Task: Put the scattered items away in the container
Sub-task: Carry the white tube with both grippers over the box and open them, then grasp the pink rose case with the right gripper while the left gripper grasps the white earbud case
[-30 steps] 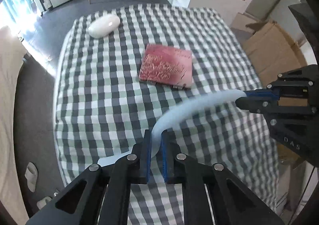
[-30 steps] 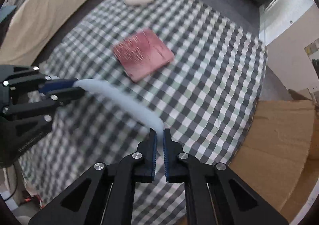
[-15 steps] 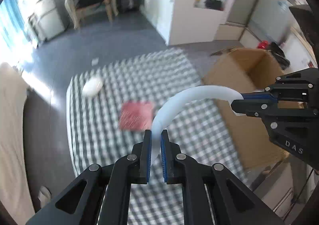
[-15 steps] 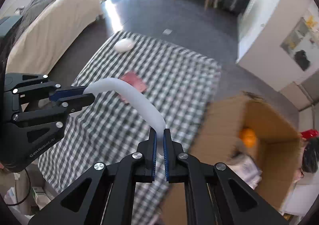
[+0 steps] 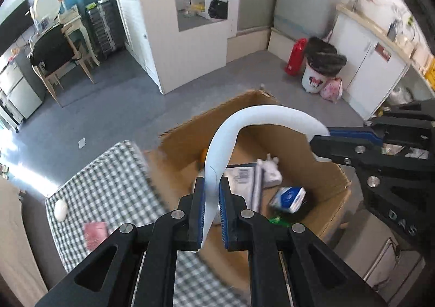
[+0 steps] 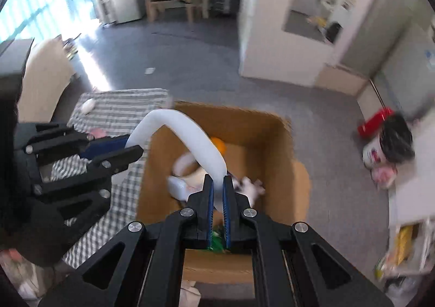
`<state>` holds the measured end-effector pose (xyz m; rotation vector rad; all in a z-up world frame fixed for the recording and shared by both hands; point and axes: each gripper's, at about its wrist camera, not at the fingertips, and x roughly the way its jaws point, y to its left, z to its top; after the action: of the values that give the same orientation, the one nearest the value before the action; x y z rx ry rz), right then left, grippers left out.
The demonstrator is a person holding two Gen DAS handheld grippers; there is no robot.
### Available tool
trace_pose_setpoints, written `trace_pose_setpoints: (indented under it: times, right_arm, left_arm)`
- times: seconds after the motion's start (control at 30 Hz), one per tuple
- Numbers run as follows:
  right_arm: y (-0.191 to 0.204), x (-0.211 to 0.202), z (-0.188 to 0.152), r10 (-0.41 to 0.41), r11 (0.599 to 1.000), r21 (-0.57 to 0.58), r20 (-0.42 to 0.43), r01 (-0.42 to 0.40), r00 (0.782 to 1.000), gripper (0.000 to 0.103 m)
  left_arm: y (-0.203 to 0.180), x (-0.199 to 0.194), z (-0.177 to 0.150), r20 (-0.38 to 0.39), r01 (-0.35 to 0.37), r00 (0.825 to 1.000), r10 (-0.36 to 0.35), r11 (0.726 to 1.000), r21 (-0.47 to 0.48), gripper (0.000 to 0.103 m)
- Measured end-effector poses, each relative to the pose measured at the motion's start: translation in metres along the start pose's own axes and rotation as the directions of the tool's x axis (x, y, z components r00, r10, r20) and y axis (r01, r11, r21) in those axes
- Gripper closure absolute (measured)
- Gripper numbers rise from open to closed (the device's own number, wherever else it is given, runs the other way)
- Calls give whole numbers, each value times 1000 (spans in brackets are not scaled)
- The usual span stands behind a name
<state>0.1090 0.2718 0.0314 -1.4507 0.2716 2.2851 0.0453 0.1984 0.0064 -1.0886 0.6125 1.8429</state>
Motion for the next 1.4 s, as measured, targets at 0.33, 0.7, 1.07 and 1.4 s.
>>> trace_pose_setpoints:
  times: [0.33,0.7,1.07,1.4]
  right_arm:
    - [-67,80,-38,44,989,143,-129,-25,991,77]
    - [-84,71,-32,22,977,214,-87,-3,996,21]
    - [-48,27,14,95,985,144,14,-96,995,21]
    - [87,38,69,361,932,-43,55,-359,931,21]
  left_arm:
    - [-51,95,-22,-183,-71,981,63,997,-38,74]
    - [-23,88,-12,-200,-162,971,132,977,-141,0]
    - [40,18,-10,-93,-208,977,191,947,-245,0]
    - [196,7,-118,-223,-393,917,331,851,-349,0]
